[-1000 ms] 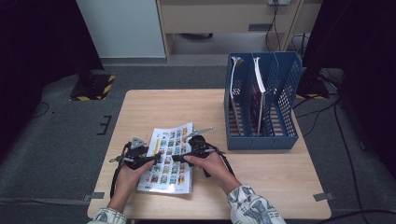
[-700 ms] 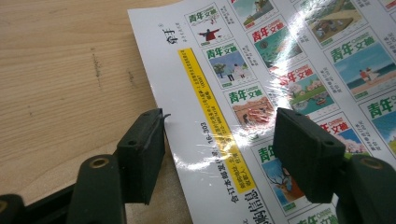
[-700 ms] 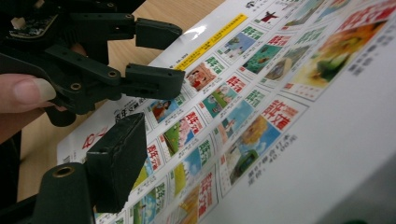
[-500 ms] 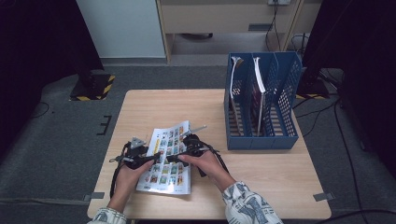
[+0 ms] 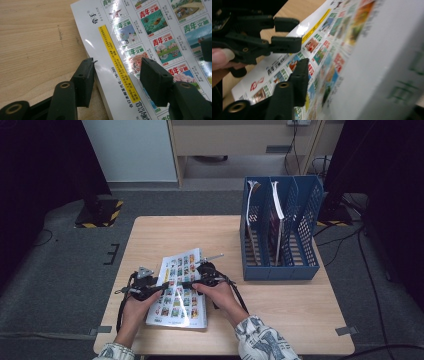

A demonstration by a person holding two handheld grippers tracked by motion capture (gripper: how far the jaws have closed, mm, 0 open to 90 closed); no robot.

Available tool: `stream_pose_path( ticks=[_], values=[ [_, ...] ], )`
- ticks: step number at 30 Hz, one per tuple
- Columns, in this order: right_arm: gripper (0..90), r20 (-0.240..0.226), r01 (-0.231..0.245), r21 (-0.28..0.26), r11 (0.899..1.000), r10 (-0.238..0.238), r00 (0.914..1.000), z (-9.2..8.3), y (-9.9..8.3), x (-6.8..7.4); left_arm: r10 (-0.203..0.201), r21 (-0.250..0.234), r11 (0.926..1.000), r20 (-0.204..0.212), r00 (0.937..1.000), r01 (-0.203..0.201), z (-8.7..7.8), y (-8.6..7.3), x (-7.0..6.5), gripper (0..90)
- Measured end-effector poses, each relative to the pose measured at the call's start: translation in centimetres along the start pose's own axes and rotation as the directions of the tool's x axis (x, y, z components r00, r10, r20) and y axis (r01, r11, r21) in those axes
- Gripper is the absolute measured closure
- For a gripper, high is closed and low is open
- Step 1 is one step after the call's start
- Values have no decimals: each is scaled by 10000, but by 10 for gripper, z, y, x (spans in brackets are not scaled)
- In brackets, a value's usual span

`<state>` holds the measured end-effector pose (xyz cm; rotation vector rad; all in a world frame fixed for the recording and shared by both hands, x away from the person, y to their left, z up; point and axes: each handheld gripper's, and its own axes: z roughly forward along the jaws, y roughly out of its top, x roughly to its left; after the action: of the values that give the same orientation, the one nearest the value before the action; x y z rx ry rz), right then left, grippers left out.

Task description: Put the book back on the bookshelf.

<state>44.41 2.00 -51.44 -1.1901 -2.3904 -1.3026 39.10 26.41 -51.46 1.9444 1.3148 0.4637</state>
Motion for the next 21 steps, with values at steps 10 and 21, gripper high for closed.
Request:
stream_pose_path(
  ticks=[10, 21],
  values=[
    [681, 849, 1002, -1158, 9882, -907, 9923, -14, 3, 16, -16, -425, 9991, 577, 9983, 40, -5, 3, 0, 433],
    [689, 1437, 2056, -1757, 9627, -1815, 9728, -33, -4, 22, -348, -1160, 9923, 779, 9964, 438, -9, 5, 0, 258]
  ],
)
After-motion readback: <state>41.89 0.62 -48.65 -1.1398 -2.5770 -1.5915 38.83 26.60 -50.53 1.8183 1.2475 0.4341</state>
